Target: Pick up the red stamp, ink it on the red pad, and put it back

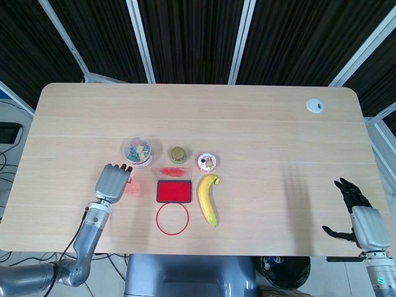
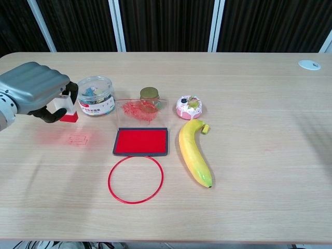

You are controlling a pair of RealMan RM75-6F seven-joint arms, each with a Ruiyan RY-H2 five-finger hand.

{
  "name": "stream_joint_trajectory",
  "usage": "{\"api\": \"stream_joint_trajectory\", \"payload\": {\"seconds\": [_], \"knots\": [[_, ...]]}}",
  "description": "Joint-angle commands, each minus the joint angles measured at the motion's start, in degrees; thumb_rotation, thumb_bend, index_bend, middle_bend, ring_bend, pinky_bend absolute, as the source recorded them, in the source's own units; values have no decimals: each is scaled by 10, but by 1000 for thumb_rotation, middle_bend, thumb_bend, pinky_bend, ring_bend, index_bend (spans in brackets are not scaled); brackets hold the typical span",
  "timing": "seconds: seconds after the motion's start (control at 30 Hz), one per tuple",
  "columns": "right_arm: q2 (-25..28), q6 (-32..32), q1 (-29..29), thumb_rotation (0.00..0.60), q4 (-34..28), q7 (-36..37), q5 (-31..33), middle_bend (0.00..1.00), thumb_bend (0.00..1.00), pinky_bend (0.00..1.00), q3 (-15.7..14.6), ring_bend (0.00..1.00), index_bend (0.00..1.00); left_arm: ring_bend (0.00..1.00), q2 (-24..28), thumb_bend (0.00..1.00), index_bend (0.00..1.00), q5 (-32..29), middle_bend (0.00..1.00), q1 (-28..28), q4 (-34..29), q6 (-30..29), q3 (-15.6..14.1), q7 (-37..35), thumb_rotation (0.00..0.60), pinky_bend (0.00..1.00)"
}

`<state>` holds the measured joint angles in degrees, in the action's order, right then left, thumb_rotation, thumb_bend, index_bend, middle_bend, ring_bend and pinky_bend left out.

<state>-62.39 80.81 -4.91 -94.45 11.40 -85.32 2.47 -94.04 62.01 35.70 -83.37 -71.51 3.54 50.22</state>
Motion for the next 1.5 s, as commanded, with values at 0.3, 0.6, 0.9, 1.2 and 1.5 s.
{"api": "stream_joint_trajectory", "payload": {"seconds": [0.3, 0.6, 0.9, 1.2, 1.5], "knots": [[0, -1, 0, 600, 1, 2, 1, 0, 151, 177, 1, 0, 0, 535, -41, 449, 652, 1, 680, -4, 72, 21, 4, -25, 600, 628], [1, -1, 0, 600, 0, 3, 0, 0, 151, 177, 0, 0, 0, 510, -62, 434, 608, -2, 630, -7, 90, 29, 6, -16, 600, 610], [1, -2, -1, 600, 0, 3, 1, 0, 150, 177, 0, 0, 0, 507, -79, 434, 598, -5, 617, -7, 103, 34, 12, -6, 600, 606], [0, -2, 0, 600, 0, 3, 1, 0, 150, 177, 0, 0, 0, 493, -96, 433, 585, -1, 604, -5, 113, 38, 15, 2, 600, 601], [0, -1, 0, 600, 0, 3, 0, 0, 151, 177, 0, 0, 0, 466, -101, 424, 557, -1, 572, -7, 117, 37, 17, 12, 600, 591]]}}
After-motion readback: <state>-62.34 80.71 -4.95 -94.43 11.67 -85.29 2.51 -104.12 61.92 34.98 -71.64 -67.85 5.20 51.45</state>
